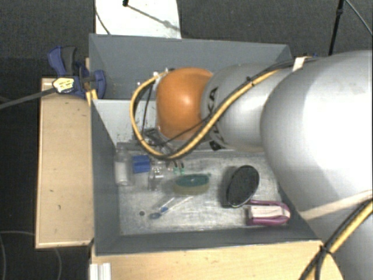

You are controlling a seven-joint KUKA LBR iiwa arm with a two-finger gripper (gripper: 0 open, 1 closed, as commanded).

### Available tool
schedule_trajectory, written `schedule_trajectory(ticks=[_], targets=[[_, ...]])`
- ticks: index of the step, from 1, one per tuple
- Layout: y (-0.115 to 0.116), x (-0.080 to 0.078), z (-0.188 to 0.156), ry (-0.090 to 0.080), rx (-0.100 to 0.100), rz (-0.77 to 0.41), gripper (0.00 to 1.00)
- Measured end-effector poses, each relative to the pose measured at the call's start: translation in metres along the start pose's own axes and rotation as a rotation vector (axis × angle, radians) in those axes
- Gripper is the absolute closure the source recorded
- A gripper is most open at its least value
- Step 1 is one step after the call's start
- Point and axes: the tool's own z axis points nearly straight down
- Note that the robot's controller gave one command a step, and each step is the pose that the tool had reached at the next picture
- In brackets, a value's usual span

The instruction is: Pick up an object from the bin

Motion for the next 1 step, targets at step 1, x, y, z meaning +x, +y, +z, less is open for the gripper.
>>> schedule_trajectory(ticks=[1], targets=[[0.0115, -0.0024, 0.0131, 0.012, 0.001, -0.368, 0.0]])
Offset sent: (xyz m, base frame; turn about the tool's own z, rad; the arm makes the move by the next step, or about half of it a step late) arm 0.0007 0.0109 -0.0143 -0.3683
